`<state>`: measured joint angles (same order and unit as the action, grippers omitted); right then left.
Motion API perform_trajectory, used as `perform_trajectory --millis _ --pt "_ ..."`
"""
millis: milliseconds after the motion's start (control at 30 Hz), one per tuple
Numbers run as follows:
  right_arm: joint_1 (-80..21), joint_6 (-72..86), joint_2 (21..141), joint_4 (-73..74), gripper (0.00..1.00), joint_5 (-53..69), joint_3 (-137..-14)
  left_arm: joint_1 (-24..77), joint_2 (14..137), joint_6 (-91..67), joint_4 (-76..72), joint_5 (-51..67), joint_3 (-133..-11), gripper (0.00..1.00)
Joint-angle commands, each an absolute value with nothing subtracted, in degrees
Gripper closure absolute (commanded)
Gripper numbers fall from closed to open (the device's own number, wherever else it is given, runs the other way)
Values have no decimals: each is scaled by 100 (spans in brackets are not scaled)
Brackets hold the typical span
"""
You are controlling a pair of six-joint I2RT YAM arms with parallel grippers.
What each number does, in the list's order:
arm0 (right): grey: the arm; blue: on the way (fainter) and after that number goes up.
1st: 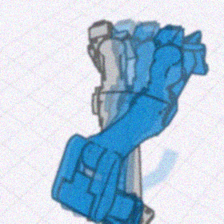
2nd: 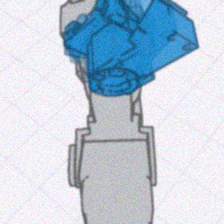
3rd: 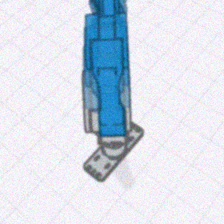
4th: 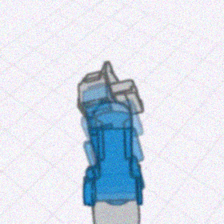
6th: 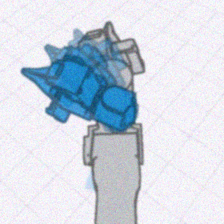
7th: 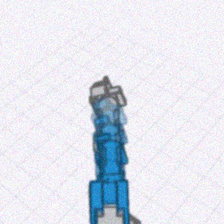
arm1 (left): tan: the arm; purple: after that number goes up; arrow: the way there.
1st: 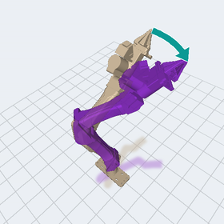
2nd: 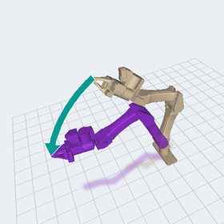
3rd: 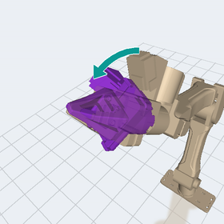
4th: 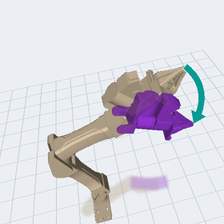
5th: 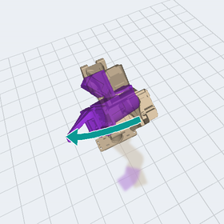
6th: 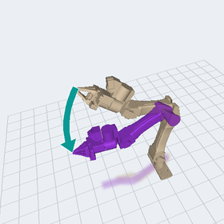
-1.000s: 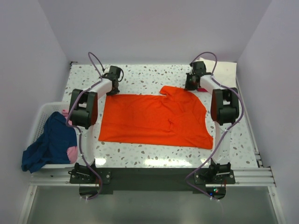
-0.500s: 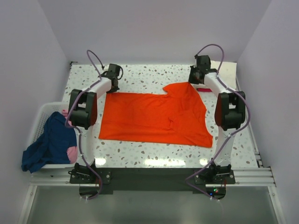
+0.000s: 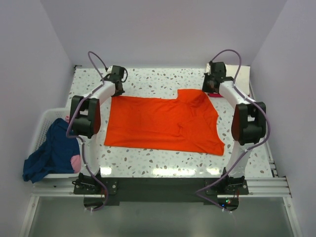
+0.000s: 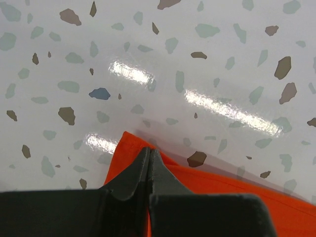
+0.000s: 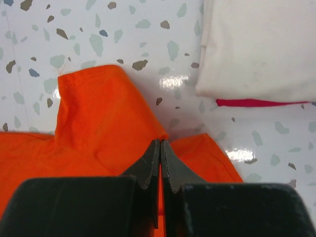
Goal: Fold and stack the t-shirts
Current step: Fold the tshirt
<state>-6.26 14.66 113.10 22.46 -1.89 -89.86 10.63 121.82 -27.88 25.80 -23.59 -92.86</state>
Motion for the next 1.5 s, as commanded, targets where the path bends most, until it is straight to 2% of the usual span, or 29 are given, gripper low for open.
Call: perform_trajectory --millis 0,367,833,1467 --pt "-571 1643 10574 2048 100 -465 -8641 967 11629 -2821 2241 -2206 -9124 100" --pt "-571 2592 9336 2206 100 -782 -7173 914 10698 -3067 2127 -1767 -8026 100" --pt "-589 2830 7736 2241 100 -958 -5811 905 9853 -3515 2223 -1679 -6944 100" --pt "-580 2883 7172 2241 100 -791 -4913 861 8842 -3779 2241 -1881 -5986 100"
